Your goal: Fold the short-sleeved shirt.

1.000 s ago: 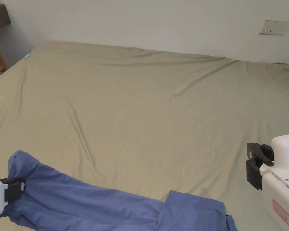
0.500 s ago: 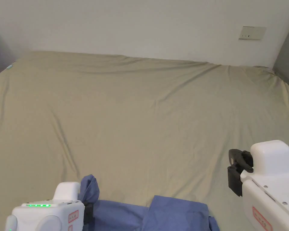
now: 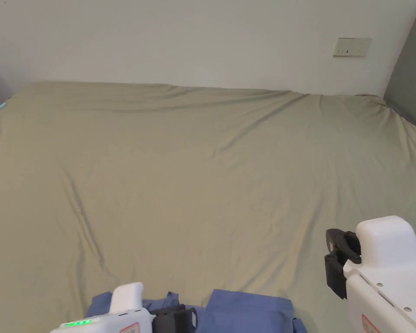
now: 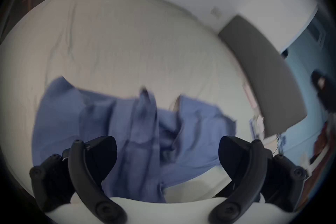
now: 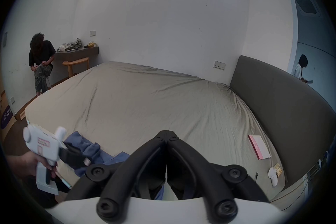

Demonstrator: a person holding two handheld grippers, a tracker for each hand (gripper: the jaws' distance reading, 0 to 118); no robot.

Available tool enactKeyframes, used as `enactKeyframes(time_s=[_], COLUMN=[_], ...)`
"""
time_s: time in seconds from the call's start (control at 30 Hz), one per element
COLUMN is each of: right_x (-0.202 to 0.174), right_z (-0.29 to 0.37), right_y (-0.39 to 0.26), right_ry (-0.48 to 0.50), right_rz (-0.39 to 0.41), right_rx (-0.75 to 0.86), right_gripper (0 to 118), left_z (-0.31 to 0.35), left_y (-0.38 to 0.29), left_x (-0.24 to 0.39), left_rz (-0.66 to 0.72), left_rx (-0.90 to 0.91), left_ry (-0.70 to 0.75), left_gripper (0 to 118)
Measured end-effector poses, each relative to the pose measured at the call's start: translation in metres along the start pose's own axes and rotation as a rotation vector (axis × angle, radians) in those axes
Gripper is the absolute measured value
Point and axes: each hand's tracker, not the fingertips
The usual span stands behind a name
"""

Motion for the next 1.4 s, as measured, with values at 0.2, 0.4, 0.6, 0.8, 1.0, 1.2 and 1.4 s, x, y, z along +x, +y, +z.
enactKeyframes(time_s=[0.2,0.4,0.6,0.8,1.0,1.2,1.4], right_x=[-0.003,-0.01,-0.009,-0.003,-0.006,-0.005,-0.008], right_z=[0.002,0.003,0.005,0.004,0.0,0.001,-0.001], right_y=[-0.001,-0.003,-0.003,-0.006,-0.008,-0.002,0.002], right_ry=[0.007,0.021,0.02,0.008,0.017,0.018,0.024], right_rz=[0.017,0.019,0.021,0.003,-0.003,0.015,0.019], right_rx=[0.0,-0.005,-0.009,-0.015,-0.029,-0.019,-0.008], right_gripper=[2,2,2,2,2,2,2], left_z=[0.057,0.025,-0.037,-0.051,-0.056,-0.007,0.049], left_y=[0.032,0.0,-0.056,-0.069,-0.062,-0.023,0.021], left_x=[-0.011,-0.026,-0.012,0.026,0.045,0.001,-0.1], left_rz=[-0.212,-0.375,-0.48,-0.611,-0.463,-0.13,0.117], left_rx=[0.172,0.097,-0.058,-0.014,-0.066,0.024,0.086], left_ry=[0.222,0.379,0.359,0.41,0.109,-0.111,-0.04], left_gripper=[0,0,0,0,0,0,54])
